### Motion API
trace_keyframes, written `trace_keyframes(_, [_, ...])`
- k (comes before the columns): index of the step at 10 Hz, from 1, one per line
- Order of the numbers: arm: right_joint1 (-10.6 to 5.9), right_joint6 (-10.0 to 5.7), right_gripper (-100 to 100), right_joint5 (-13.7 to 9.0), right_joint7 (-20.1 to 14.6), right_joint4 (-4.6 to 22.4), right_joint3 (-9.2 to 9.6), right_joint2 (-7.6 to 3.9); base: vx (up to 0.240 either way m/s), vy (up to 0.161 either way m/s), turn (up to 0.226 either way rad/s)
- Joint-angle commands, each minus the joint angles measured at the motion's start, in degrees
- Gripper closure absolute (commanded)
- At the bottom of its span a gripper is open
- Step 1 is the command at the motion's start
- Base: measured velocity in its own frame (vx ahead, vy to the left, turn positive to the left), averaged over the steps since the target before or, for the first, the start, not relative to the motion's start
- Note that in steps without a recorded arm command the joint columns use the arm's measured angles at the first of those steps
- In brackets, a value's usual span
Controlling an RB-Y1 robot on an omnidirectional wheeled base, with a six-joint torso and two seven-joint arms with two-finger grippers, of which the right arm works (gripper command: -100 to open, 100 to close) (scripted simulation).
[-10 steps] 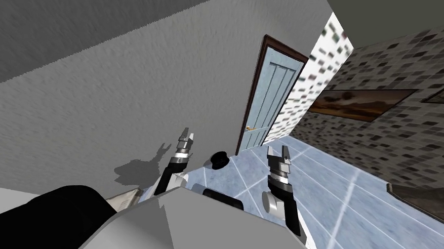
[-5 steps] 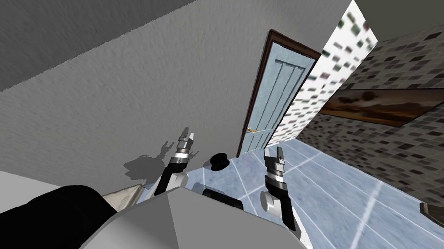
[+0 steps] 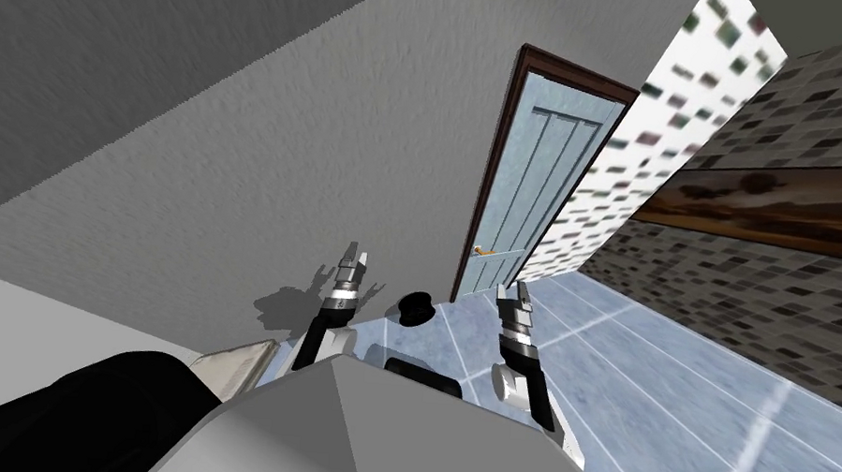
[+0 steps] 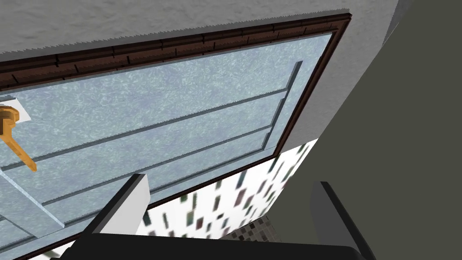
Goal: Pull the door open
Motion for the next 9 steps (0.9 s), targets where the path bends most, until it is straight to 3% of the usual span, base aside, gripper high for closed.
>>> trace_keyframes(1, [-0.91, -0.68, -100, -0.5, 0.1, 2.8, 0.38, -0.39, 0.082, -0.09, 0.127])
trace_keyframes(3, [-1.78, -1.08, -100, -1.1, 0.1, 5.6, 0.8, -0.93, 0.075, -0.113, 0.137])
trace_keyframes(4, [-1.78, -1.08, -100, -1.1, 0.1, 5.6, 0.8, -0.93, 0.035, -0.075, 0.042])
trace_keyframes(9, [-4.04, -2.1, -100, -2.7, 0.3, 12.6, 1.89, -2.24, 0.054, -0.09, 0.127])
